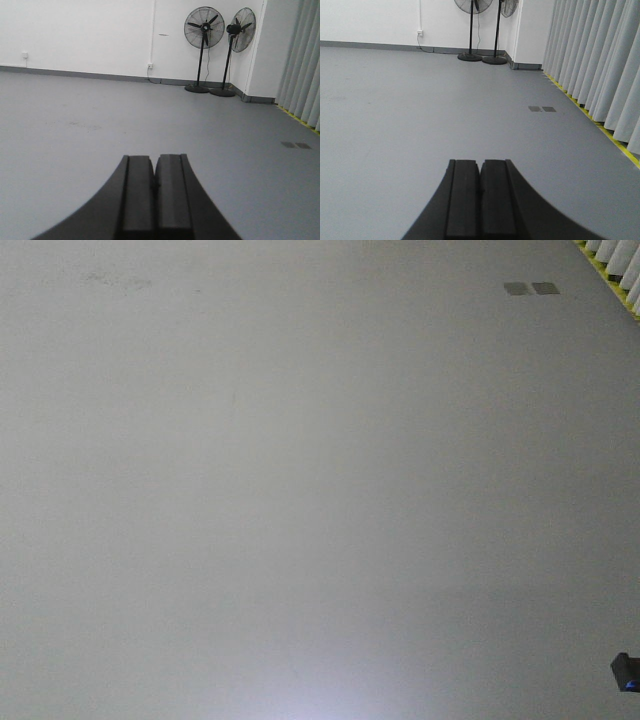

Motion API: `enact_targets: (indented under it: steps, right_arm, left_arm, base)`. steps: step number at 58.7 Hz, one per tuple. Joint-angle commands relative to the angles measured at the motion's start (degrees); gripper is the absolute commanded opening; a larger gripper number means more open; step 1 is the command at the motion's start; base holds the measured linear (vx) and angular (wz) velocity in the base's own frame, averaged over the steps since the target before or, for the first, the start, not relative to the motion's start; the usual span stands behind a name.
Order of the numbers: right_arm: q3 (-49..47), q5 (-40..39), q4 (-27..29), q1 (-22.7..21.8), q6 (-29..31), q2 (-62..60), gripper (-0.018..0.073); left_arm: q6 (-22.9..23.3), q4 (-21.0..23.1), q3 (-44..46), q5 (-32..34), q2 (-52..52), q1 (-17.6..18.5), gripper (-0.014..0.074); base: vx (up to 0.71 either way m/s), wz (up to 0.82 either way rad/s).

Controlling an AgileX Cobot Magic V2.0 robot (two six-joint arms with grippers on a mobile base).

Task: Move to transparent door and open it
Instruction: 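Drive the base forward across the grey floor, turning toward the door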

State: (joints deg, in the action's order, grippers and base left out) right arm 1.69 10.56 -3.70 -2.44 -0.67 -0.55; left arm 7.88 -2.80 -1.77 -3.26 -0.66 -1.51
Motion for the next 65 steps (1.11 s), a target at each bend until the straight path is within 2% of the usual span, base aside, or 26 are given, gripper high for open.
enact_targets:
  steps: [1,65]
  right_arm:
    - [0.3,-4.8,-0.6,0.1,0.2,-1.0,-0.0006]
    - [0.3,-4.8,-0.6,0.1,0.2,-1.0,-0.0006]
  left_arm:
    - [0.5,0.1,-0.9,4.7,-0.8,-0.1,-0.0003]
    - [0.5,0.1,-0.9,4.7,-0.8,-0.1,-0.0003]
  base:
    - [0.0,0.0]
    - [0.0,0.0]
